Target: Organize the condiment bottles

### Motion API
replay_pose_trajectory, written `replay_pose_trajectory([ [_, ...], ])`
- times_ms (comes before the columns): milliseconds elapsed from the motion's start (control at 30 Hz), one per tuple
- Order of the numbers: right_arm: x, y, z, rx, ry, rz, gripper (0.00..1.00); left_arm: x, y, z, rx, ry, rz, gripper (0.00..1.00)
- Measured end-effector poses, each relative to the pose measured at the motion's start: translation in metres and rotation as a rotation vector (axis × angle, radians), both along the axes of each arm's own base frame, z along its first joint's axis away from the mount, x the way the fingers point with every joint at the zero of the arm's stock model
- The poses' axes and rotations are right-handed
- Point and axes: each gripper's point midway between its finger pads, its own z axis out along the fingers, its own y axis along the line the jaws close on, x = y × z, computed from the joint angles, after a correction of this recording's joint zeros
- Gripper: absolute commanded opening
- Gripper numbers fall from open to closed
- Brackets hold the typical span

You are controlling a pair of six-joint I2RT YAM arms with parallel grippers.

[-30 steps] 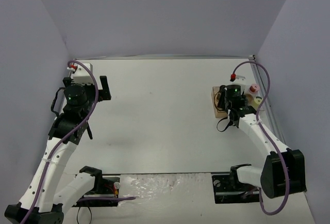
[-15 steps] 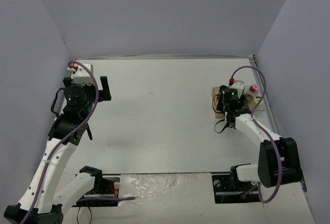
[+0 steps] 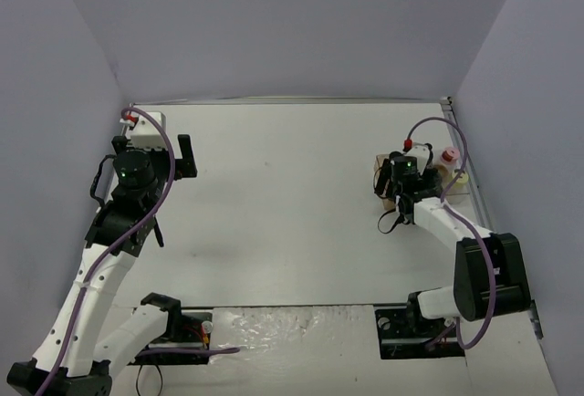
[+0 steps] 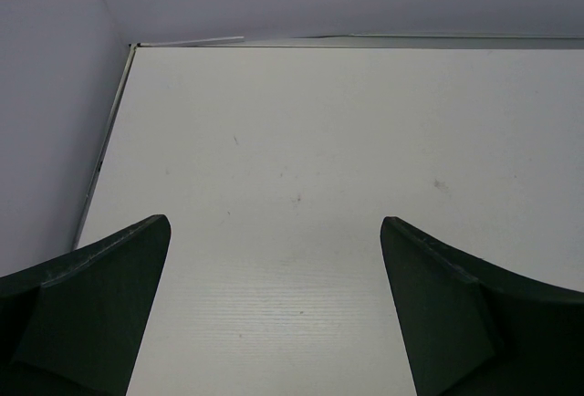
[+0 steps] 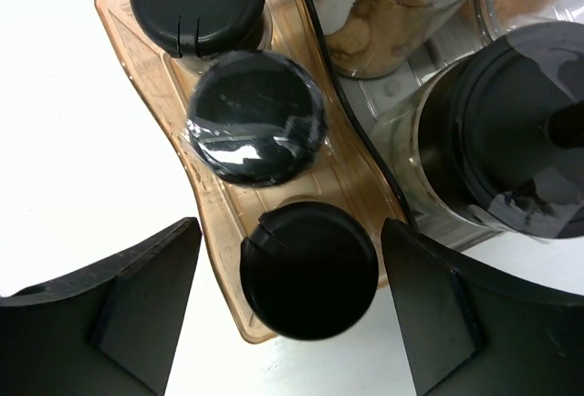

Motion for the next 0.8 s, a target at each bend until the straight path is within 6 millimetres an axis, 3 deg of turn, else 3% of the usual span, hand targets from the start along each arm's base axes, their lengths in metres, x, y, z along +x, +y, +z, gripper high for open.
replay_pose_trajectory([
  [133, -0.009, 0.001, 0.011, 0.011, 0.001, 0.006, 0.89, 0.0, 0.0, 0.0, 0.0, 0.0, 0.0, 0.97],
  [267, -0.014, 0.003, 0.058, 0.034, -0.092, 0.023, 0.98, 0.0, 0.0, 0.0, 0.0, 0.0, 0.0, 0.97],
  [333, -0.015, 0.004, 0.099, 0.046, -0.18, 0.036, 1.0, 0.0, 0.0, 0.0, 0.0, 0.0, 0.0, 0.97],
  [433, -0.021, 0.004, 0.184, 0.066, -0.378, 0.049, 1.0, 0.0, 0.0, 0.0, 0.0, 0.001, 0.0, 0.97],
  [500, -0.033, 0.002, 0.237, 0.076, -0.509, 0.053, 1.0, 0.0, 0.0, 0.0, 0.0, 0.001, 0.0, 0.97],
  [567, -0.051, -0.001, 0.277, 0.081, -0.615, 0.056, 1.0, 0.0, 0.0, 0.0, 0.0, 0.001, -0.001, 0.97],
  [700, -0.095, -0.01, 0.327, 0.061, -0.752, 0.065, 1.0, 0.0, 0.0, 0.0, -0.001, 0.002, -0.001, 0.97],
  [800, -0.122, -0.018, 0.35, 0.024, -0.816, 0.064, 1.0, 0.0, -0.001, 0.0, -0.002, 0.002, -0.002, 0.97],
])
